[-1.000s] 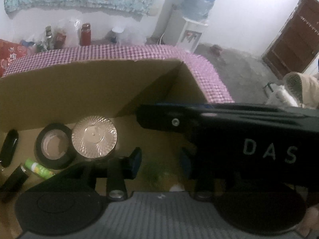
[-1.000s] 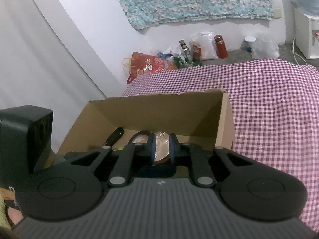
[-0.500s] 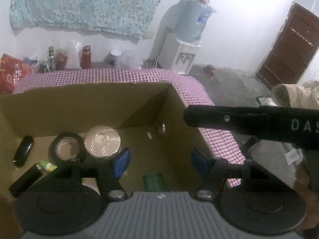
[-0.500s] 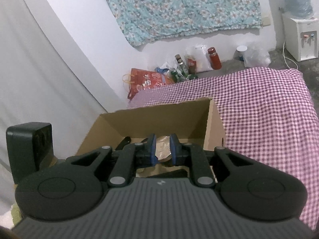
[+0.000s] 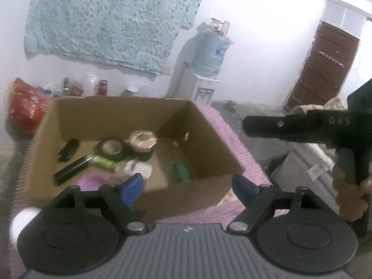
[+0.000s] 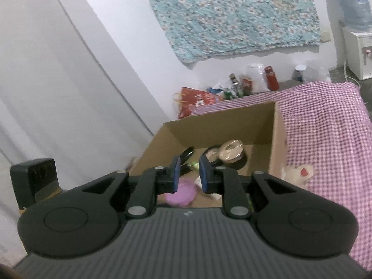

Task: Organize rigid objects
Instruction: 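Move the right gripper back to the white pill bottle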

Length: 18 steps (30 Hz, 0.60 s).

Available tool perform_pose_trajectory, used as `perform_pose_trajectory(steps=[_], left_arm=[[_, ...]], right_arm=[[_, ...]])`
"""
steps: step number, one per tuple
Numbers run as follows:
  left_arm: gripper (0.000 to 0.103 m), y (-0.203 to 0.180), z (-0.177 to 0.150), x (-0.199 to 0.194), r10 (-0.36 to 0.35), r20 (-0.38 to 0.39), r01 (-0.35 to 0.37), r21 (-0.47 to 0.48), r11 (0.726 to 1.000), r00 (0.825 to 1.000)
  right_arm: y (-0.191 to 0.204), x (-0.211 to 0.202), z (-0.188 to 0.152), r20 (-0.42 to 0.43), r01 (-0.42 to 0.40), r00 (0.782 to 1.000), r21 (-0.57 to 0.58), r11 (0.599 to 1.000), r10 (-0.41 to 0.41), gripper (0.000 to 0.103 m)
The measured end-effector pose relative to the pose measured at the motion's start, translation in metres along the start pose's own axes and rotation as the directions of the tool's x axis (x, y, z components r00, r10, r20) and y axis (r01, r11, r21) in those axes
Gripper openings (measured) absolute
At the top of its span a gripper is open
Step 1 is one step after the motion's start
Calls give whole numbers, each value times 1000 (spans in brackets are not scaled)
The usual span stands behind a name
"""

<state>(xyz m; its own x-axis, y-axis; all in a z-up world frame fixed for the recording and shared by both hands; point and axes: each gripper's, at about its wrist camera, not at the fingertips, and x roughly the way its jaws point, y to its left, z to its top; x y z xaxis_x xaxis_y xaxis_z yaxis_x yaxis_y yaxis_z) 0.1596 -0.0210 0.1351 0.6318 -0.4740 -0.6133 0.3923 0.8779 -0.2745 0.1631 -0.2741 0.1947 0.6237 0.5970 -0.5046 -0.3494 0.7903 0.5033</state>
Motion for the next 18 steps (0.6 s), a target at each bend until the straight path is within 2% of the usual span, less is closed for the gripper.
perform_pose_trajectory(steps=[6,10,18], left_arm=[[88,22,-41,-41,93,2,-93,14,996,996],[88,33,-62,-65,159,27,-160,24,987,987],[88,57,-76,-76,259,83,-261,8,965,962]], right_arm=[[36,-6,-46,-4,33,999,-42,999,-33,32],[56,4,-71,-20,37,999,-52,998,-38,45],[90,58,-83,-131,-14,991,-58,998,6,47]])
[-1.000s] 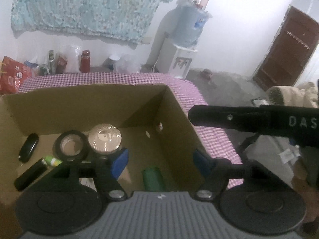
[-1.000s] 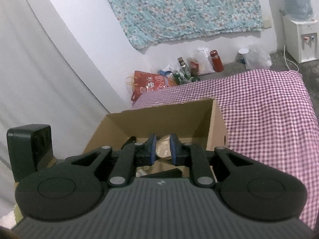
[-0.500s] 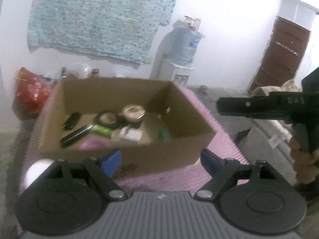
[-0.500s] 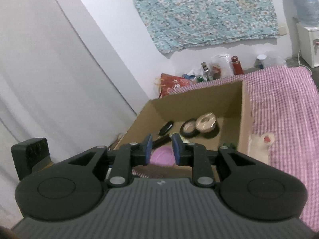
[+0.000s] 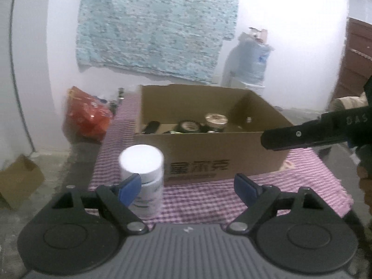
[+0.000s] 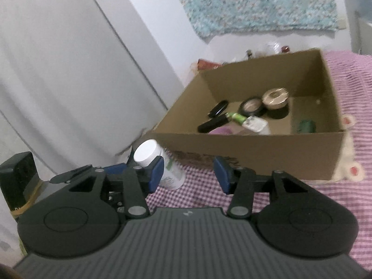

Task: Organize rigid objects
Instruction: 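Move the right gripper back to the white pill bottle, then close the right gripper around the white pill bottle and lift it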

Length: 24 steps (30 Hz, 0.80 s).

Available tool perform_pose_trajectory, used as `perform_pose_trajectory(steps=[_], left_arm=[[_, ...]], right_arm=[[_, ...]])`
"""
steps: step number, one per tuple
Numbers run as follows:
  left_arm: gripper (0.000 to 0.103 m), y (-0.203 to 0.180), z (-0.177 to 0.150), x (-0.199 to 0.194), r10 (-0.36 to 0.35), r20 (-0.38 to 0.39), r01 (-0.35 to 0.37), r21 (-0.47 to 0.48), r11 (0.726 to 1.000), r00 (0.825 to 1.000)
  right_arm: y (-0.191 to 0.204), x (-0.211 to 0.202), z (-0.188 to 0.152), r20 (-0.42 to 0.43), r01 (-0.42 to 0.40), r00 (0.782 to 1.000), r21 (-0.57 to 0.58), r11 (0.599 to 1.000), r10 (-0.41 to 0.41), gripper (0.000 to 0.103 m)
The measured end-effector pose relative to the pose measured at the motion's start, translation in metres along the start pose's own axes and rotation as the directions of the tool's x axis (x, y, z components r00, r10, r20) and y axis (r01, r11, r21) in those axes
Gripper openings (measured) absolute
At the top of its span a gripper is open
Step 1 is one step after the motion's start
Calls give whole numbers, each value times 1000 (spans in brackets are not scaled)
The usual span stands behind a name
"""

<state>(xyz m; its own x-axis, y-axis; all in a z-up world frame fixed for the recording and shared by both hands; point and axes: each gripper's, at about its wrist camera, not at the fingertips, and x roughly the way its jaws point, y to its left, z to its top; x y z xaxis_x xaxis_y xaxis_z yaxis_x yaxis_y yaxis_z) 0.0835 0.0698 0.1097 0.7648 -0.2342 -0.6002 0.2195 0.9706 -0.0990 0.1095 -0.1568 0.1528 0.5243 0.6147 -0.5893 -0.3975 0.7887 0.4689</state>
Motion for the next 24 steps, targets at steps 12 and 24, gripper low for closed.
perform_pose_trajectory(steps=[12,24], left_arm=[[88,39,-4,51,112,-74,-115,-26,993,991],[56,52,-4,76,79,-119,-87,-63,994,990]], right_arm=[[23,87,20,-96,-68,993,46,997,72,51],[22,142,23,-145,-101,982,141,985,122,50]])
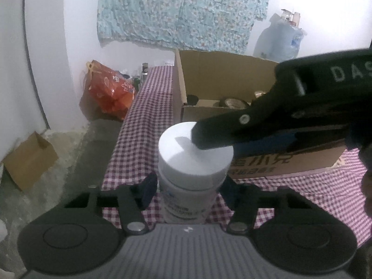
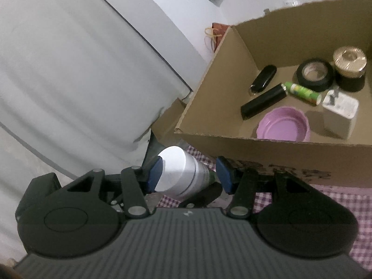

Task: Organize rigid objects
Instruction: 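Close the right gripper around the white pill bottle and lift it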

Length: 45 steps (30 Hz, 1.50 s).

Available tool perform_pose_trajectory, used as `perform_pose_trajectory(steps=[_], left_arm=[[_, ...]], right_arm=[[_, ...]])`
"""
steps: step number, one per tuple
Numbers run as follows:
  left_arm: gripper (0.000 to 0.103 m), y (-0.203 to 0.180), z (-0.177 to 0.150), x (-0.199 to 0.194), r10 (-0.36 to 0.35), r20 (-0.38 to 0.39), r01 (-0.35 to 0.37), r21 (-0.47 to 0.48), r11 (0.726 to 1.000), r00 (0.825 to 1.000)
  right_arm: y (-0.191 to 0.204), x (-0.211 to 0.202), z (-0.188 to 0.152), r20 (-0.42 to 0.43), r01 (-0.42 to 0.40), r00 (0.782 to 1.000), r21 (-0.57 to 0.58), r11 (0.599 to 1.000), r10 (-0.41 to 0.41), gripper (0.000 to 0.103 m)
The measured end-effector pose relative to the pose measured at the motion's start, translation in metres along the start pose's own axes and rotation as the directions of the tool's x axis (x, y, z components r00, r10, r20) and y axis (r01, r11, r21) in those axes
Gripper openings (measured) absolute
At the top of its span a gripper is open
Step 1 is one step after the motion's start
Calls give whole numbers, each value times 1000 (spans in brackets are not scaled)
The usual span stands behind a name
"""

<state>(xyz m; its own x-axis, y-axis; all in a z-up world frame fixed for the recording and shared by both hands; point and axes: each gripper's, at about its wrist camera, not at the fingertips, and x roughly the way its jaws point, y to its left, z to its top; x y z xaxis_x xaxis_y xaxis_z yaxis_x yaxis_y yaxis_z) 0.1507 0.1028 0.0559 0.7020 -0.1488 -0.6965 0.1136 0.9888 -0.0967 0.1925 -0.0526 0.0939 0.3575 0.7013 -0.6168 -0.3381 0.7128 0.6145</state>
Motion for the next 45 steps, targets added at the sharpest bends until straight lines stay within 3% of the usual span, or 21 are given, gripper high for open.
perform_pose_trajectory(steps=[6,13,26,45], left_arm=[[55,-9,-2,-5,-12,1,12,2,1000,1000],[54,-35,-2,-10,-54,-12,55,52,997,998],[54,-103,-4,1,-185,-50,190,162,968,982],[55,-114,0,13,-187,-90,200,165,966,978]], right_arm=[[-3,0,-6,-6,-35,999,26,999,35,44],[-15,-26,-19,24,-31,999,61,998,30,44],[-54,-105,-49,137,51,988,148,988,-72,45],[-73,-109,-53,148,53,986,187,981,-82,45]])
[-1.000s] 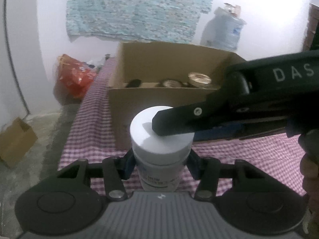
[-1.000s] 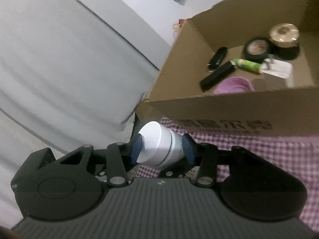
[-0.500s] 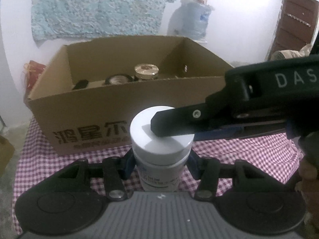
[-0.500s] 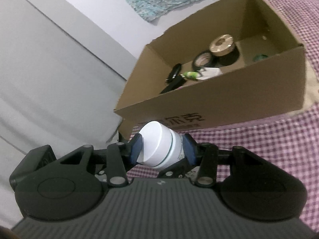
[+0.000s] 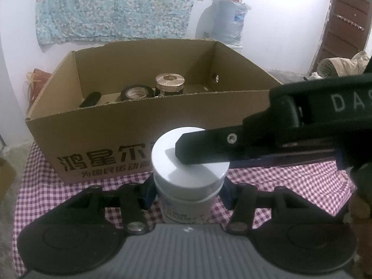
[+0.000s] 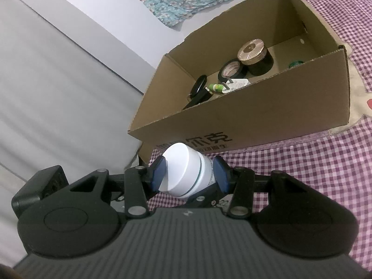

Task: Organize rigid objects
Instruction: 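Close the right gripper around the white pill bottle and lift it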

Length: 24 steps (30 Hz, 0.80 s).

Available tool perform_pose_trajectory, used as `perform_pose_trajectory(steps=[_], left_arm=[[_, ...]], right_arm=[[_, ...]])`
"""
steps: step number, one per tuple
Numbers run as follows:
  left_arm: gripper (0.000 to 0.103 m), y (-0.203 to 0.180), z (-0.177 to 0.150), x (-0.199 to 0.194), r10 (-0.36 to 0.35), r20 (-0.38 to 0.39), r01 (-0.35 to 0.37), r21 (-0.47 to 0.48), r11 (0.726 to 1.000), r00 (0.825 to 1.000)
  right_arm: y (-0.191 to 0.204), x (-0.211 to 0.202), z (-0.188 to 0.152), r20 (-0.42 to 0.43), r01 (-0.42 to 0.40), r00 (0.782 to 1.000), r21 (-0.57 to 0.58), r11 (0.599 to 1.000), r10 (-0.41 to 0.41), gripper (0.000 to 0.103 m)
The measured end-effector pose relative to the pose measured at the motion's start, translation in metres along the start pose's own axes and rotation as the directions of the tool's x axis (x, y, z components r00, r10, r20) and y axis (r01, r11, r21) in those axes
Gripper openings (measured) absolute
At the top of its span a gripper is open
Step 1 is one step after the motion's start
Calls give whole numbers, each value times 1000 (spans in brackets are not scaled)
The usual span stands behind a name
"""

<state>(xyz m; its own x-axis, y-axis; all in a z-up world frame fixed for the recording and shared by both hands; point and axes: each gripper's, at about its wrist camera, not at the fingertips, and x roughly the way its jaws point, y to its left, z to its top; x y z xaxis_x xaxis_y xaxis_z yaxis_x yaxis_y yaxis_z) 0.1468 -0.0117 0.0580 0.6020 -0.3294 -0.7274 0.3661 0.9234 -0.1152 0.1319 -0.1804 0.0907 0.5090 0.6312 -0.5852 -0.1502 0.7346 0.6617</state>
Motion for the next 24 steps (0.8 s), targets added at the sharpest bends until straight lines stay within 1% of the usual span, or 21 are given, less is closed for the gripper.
perform_pose_trajectory(steps=[8,24], left_arm=[[55,-2,3,2,5,-19,-5,-6,1000,1000],[55,-5,3,2,22,-19,-22,-2,1000,1000]], right_arm=[[-3,0,1,-3,-7,1000,11,1000,7,46],[-3,0,1,-2,-5,1000,11,1000,5,46]])
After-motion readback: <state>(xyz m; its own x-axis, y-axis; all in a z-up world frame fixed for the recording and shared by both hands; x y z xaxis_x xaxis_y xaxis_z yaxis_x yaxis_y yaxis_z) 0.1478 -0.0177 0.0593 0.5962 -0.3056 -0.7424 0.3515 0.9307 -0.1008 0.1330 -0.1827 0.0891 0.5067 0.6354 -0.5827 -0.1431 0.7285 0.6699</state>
